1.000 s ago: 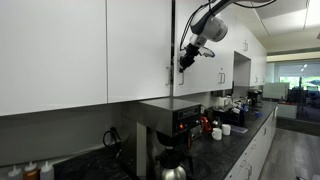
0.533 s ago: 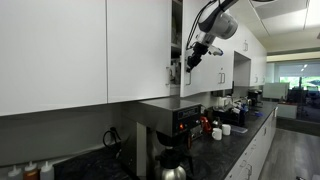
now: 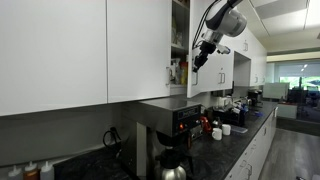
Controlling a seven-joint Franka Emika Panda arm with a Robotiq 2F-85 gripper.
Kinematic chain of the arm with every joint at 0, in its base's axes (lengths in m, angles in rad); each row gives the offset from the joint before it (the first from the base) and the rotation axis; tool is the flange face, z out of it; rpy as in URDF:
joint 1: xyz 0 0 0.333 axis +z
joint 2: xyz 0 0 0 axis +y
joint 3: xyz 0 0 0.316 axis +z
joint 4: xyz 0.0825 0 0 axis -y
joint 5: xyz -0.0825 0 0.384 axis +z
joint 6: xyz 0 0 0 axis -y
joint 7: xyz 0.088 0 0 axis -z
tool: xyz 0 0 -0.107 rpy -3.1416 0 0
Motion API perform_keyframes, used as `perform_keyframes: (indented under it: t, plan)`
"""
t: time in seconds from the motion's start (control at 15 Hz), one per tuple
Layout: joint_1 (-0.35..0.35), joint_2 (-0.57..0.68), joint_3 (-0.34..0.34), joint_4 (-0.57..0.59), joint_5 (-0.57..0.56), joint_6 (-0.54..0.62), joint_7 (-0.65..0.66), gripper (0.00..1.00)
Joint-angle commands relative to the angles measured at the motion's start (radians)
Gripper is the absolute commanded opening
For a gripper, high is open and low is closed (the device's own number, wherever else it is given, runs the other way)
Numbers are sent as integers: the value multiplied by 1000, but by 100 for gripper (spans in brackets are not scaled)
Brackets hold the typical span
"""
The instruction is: Open the right door of the cabinet above the coffeemaker
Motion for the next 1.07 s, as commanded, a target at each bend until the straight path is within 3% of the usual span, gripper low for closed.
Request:
perform_keyframes:
  t: [0.0, 0.27, 0.6, 0.73, 1.0]
  plan:
    - [-10, -104, -43, -52, -19, -77, -12, 2]
    - [-8, -110, -84, -33, 39, -187, -166, 2]
    - [-24, -78, -180, 50, 188, -434, -534, 2]
    - [-36, -57, -230, 90, 201, -532, -635, 2]
    - [-89, -17, -261, 155, 174, -650, -768, 2]
